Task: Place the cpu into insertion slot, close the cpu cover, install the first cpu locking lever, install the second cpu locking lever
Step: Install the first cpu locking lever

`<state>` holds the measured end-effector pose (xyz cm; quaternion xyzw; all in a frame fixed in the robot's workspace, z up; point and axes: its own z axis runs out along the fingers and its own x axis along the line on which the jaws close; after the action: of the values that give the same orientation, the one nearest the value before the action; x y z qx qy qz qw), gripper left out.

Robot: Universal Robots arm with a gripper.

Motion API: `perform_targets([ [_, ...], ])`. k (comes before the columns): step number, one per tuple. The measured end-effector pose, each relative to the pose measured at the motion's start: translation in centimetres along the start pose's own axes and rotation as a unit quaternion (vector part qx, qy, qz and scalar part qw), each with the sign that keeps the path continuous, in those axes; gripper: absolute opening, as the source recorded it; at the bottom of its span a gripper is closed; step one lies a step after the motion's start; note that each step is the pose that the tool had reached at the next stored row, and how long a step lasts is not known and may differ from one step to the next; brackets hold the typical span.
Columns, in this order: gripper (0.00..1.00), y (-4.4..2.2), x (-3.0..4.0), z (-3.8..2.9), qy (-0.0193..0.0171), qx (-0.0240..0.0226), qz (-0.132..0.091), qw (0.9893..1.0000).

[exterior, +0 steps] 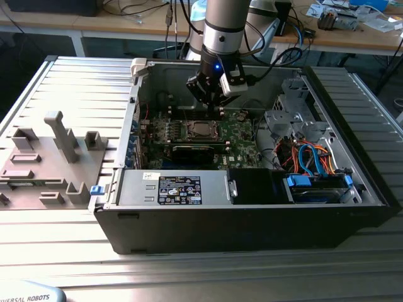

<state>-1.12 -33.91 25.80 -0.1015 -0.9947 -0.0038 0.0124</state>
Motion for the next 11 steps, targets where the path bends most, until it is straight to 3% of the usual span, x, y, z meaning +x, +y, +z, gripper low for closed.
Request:
perform_targets([
  [11, 0.11, 0.0, 0.0, 0.0, 0.0, 0.0001, -0.002, 1.0],
])
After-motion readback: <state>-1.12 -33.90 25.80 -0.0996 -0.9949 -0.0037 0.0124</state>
